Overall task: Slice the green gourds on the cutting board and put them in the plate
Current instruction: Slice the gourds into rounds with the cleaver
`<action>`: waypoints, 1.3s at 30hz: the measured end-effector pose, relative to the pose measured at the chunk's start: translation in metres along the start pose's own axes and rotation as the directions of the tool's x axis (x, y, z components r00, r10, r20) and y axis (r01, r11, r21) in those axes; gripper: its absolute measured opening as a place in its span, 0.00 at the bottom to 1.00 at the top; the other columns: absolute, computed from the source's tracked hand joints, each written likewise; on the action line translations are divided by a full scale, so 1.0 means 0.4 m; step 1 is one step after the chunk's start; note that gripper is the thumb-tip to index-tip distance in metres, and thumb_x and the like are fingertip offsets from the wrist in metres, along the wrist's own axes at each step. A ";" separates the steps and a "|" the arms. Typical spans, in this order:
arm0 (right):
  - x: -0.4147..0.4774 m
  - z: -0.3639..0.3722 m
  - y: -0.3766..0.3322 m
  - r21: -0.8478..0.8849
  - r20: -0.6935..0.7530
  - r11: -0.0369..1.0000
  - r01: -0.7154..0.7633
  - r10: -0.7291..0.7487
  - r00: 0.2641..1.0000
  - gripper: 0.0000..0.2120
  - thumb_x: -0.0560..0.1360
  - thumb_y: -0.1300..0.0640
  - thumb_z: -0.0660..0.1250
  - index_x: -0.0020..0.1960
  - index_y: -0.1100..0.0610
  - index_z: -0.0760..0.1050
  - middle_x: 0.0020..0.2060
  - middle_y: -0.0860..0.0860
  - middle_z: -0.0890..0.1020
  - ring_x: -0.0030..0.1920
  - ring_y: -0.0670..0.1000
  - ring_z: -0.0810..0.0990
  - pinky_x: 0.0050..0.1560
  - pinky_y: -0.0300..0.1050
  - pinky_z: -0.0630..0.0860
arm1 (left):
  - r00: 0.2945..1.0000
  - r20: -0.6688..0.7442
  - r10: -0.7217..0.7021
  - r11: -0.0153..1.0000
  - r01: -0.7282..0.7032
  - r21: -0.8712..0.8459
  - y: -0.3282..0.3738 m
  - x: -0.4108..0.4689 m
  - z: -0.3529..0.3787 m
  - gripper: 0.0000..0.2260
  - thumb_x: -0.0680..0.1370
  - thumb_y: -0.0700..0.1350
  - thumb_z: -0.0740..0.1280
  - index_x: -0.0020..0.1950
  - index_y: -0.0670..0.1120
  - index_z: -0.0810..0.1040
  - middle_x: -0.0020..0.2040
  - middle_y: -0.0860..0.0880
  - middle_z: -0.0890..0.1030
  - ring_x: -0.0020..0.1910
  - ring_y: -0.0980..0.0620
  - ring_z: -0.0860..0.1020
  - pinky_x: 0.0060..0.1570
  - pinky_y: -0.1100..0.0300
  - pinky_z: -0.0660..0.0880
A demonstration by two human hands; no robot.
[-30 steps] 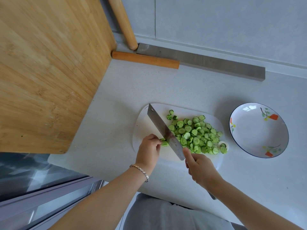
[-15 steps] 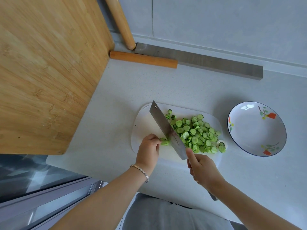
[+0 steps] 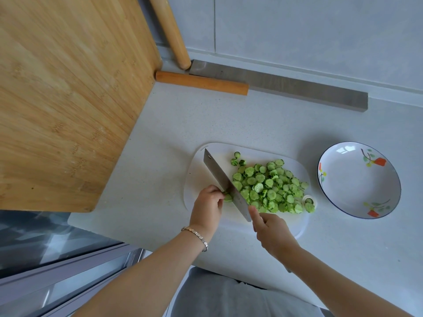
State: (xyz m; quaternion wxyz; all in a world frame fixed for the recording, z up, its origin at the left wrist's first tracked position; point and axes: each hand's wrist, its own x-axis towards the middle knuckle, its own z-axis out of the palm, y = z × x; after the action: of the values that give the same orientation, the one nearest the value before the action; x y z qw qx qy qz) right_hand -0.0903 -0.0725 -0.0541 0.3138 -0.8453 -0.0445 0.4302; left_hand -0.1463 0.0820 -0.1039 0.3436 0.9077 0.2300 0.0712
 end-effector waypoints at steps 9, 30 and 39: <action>-0.030 -0.041 -0.002 0.225 0.040 0.973 -0.053 0.046 0.998 0.26 0.76 0.37 0.55 0.31 0.57 0.64 0.21 0.49 0.65 0.21 0.47 0.60 0.23 0.37 0.60 | 1.000 -0.028 0.002 0.999 -0.003 -0.033 -0.003 0.001 -0.002 0.06 0.66 0.27 0.73 0.35 0.36 0.81 0.36 0.44 0.79 0.33 0.47 0.79 0.35 0.65 0.73; 0.007 -0.002 -0.006 0.157 0.024 0.985 -0.070 0.067 0.997 0.26 0.76 0.38 0.55 0.33 0.59 0.65 0.22 0.50 0.66 0.22 0.49 0.62 0.25 0.38 0.62 | 0.998 -0.023 -0.067 0.997 0.066 -0.037 -0.007 -0.001 0.002 0.04 0.69 0.29 0.71 0.36 0.36 0.82 0.37 0.43 0.79 0.34 0.47 0.78 0.36 0.65 0.70; -0.035 -0.024 -0.015 0.177 0.029 0.984 -0.002 -0.003 1.000 0.26 0.76 0.37 0.55 0.33 0.59 0.64 0.21 0.49 0.65 0.22 0.48 0.61 0.24 0.38 0.60 | 0.995 -0.065 -0.072 0.995 0.067 -0.076 -0.006 -0.002 0.002 0.06 0.67 0.27 0.72 0.35 0.37 0.82 0.35 0.44 0.79 0.31 0.48 0.77 0.33 0.70 0.67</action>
State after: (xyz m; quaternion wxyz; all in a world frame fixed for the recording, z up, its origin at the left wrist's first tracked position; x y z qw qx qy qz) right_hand -0.0905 -0.0773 -0.0367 0.3872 -0.8076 -0.0108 0.4447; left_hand -0.1477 0.0828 -0.1057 0.3712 0.8829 0.2704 0.0983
